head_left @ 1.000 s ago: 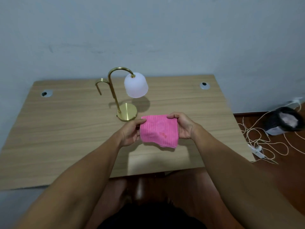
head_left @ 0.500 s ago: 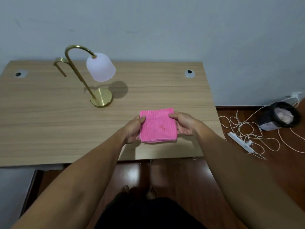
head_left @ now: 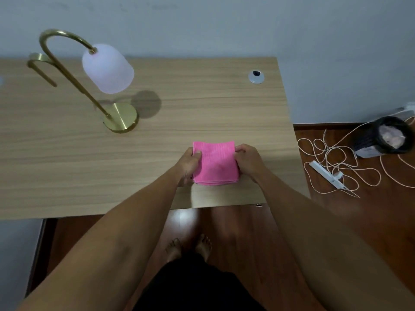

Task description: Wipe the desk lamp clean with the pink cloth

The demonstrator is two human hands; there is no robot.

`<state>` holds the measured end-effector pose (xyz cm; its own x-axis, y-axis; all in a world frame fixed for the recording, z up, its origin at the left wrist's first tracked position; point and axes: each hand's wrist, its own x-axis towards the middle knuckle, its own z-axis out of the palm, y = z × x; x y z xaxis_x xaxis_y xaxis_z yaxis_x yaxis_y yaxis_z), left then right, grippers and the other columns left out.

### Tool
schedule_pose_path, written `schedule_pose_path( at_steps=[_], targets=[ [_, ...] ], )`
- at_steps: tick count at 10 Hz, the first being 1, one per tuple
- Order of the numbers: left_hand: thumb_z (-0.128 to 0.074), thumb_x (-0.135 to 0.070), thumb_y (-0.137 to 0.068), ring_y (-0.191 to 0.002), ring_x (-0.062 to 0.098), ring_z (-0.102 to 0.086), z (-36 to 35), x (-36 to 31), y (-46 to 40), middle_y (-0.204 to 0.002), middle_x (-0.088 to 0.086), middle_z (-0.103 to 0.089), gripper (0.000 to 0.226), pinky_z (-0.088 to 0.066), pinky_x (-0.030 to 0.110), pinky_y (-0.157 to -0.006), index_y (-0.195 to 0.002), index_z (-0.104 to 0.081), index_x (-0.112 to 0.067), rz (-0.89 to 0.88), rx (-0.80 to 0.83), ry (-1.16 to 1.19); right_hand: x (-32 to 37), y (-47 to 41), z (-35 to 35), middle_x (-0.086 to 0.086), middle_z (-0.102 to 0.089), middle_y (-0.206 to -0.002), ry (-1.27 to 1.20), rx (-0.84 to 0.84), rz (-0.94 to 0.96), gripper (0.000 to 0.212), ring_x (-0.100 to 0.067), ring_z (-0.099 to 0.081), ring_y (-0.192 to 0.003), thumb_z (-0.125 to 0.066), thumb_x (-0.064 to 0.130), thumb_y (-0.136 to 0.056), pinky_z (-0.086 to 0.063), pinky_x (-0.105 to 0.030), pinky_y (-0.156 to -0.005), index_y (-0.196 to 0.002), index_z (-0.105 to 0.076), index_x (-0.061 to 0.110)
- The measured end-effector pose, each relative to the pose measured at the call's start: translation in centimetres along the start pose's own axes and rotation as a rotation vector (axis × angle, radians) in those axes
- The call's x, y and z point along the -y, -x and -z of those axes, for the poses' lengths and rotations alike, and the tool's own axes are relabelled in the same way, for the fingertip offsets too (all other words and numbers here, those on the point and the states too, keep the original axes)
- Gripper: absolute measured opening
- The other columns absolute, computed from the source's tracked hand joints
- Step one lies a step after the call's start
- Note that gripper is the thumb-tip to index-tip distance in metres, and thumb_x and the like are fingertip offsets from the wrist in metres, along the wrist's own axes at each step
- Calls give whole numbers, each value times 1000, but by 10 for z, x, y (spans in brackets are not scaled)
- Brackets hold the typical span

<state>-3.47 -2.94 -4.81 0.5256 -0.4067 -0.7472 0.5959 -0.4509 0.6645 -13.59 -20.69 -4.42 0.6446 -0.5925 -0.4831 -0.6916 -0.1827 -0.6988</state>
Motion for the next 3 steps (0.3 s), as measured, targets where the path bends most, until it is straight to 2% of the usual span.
schedule_pose_path(
  at_steps=[1,2,3],
  targets=[
    [-41,-34,-110,-108,27,-63,3,-3,4,-128,12,-62,42,-57,46,-89,-147,-42,-13,-70,-24,-118,1,3,1,-15,-71,-121,48,-72,-21,33,-31,-64,-114,-51,1,-89,-51,-37,-99,-115,-71,7],
    [-48,-35,-107,-90,27,-64,12,3,3,-123,26,-66,47,-53,42,-81,-140,-49,-1,-154,-74,-311,2,7,0,-15,-69,-124,27,-124,-5,34,-33,-63,-116,-51,5,-91,-51,-38,-100,-119,-68,9],
    [-55,-34,-103,-91,38,-68,28,6,11,-124,26,-65,48,-56,58,-91,-142,-43,-9,-131,-147,-369,8,11,-4,-18,-71,-119,42,-164,38,31,-37,-65,-111,-52,7,-93,-53,-42,-98,-120,-68,9]
  ],
)
